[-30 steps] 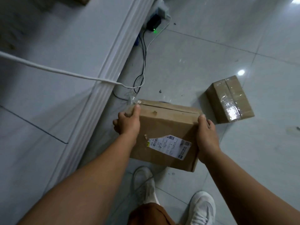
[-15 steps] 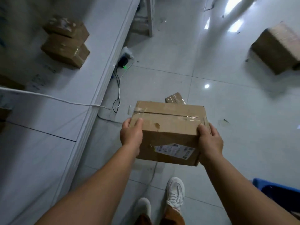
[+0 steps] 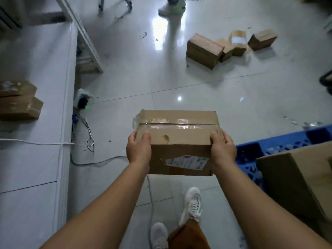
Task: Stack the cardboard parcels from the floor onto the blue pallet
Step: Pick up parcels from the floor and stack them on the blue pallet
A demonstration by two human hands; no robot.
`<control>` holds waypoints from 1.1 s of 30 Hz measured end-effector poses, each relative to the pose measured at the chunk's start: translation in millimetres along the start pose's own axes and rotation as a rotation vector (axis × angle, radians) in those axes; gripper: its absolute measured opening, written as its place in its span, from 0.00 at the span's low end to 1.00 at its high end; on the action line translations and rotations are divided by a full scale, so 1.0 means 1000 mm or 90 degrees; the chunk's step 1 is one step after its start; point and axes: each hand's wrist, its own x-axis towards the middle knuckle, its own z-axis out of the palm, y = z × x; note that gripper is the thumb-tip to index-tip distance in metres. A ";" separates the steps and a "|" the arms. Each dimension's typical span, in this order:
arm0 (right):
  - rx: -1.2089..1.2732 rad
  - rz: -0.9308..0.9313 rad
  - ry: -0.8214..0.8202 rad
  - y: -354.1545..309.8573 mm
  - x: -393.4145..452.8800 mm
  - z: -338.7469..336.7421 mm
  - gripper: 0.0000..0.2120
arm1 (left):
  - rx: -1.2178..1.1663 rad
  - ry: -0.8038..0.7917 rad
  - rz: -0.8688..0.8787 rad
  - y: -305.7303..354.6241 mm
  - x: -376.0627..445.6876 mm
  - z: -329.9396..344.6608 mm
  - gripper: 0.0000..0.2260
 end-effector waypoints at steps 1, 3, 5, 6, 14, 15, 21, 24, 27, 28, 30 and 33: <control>0.026 0.007 0.011 0.000 -0.003 -0.015 0.20 | 0.004 -0.017 0.006 -0.001 -0.011 0.007 0.20; 0.069 0.018 0.034 0.001 -0.007 -0.045 0.19 | 0.012 -0.041 0.011 -0.003 -0.032 0.023 0.21; 0.099 0.024 0.068 0.004 -0.007 -0.076 0.16 | 0.024 -0.064 0.013 -0.007 -0.055 0.042 0.21; 0.112 0.027 0.089 0.007 -0.007 -0.092 0.15 | 0.029 -0.081 0.016 -0.010 -0.068 0.052 0.22; 0.229 0.042 0.253 0.035 -0.001 -0.241 0.23 | 0.092 -0.195 0.059 -0.041 -0.184 0.146 0.16; 0.242 0.044 0.269 0.039 -0.002 -0.259 0.24 | 0.099 -0.213 0.065 -0.046 -0.200 0.156 0.15; 0.319 0.064 0.345 0.071 -0.023 -0.366 0.23 | 0.179 -0.303 0.111 -0.080 -0.287 0.207 0.16; 0.358 0.077 0.393 0.093 -0.033 -0.410 0.22 | 0.220 -0.368 0.143 -0.098 -0.326 0.228 0.17; 0.404 0.096 0.462 0.114 -0.045 -0.448 0.22 | 0.265 -0.442 0.166 -0.120 -0.359 0.246 0.18; 0.418 0.101 0.484 0.122 -0.049 -0.460 0.22 | 0.283 -0.468 0.165 -0.129 -0.370 0.253 0.18; 0.439 0.108 0.524 0.140 -0.056 -0.485 0.21 | 0.315 -0.519 0.162 -0.146 -0.389 0.266 0.19; 0.461 0.124 0.569 0.169 -0.062 -0.517 0.19 | 0.337 -0.585 0.165 -0.171 -0.418 0.281 0.20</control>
